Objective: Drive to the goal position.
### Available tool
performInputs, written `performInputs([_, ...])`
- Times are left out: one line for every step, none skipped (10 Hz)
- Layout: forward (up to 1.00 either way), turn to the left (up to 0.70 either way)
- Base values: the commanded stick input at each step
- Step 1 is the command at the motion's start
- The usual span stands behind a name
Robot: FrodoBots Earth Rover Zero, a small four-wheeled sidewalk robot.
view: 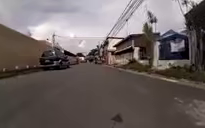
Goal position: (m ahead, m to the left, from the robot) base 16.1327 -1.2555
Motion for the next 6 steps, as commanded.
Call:
performInputs([0.70, 0.00])
performInputs([0.70, 0.00])
performInputs([0.70, 0.00])
performInputs([0.70, 0.00])
performInputs([0.70, 0.00])
performInputs([0.70, 0.00])
